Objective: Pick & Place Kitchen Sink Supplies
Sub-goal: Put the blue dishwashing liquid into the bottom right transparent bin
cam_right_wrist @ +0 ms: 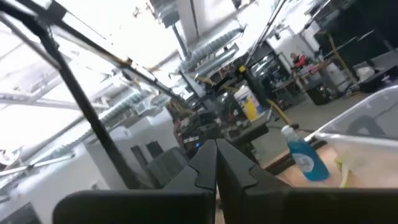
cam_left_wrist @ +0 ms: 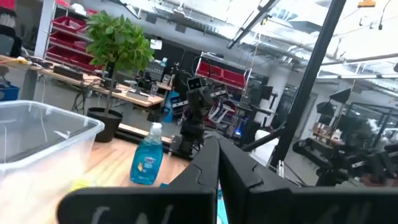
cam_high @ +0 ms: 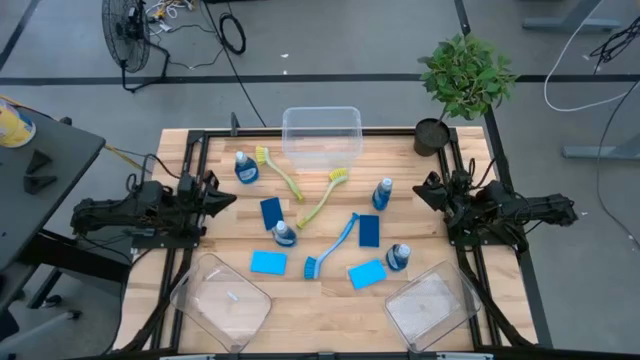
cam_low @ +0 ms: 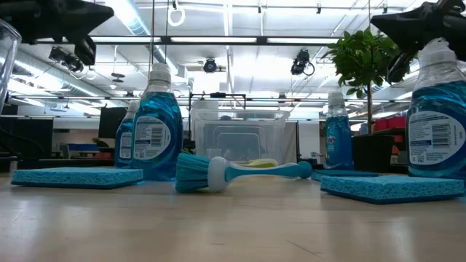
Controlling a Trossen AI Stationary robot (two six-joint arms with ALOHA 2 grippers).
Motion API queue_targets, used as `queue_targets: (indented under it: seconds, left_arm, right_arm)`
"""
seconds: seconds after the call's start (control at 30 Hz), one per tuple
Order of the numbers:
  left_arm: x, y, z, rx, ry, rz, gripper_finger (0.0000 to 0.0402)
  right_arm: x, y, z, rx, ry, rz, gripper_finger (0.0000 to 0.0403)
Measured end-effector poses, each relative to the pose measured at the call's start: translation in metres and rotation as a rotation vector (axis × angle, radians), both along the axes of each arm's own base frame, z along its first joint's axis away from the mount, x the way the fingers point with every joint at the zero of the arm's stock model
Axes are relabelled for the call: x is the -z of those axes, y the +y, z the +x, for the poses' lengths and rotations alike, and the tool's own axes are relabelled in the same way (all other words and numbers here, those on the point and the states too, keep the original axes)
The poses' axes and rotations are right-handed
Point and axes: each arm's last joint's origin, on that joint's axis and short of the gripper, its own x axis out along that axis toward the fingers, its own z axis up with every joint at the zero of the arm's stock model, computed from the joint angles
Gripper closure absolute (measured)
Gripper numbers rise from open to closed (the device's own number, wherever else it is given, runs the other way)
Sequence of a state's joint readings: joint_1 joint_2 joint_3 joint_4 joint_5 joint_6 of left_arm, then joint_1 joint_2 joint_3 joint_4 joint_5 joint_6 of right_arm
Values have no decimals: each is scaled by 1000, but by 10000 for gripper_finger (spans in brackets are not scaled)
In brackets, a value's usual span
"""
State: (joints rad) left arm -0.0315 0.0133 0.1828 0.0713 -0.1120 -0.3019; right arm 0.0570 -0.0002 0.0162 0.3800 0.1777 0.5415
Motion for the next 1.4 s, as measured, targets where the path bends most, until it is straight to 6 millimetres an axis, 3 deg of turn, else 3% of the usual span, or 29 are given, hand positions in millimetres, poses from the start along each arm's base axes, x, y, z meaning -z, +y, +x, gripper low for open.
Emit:
queue_targets:
  seconds: [0.27,0.73,1.2,1.4]
  left_arm:
    - [-21,1,-7,-13,5,9,394]
    - [-66,0,9,-42,99,85,394]
    - [-128,0,24,-70,127,239,394]
    - [-144,0,29,-60,200,245,394]
  right_arm:
    - [-8,-1,-3,24,-41,13,394]
    - [-69,-2,-12,101,11,-108,394]
    - [-130,1,9,59,178,-260,394]
    - [-153,3,22,49,207,-330,394]
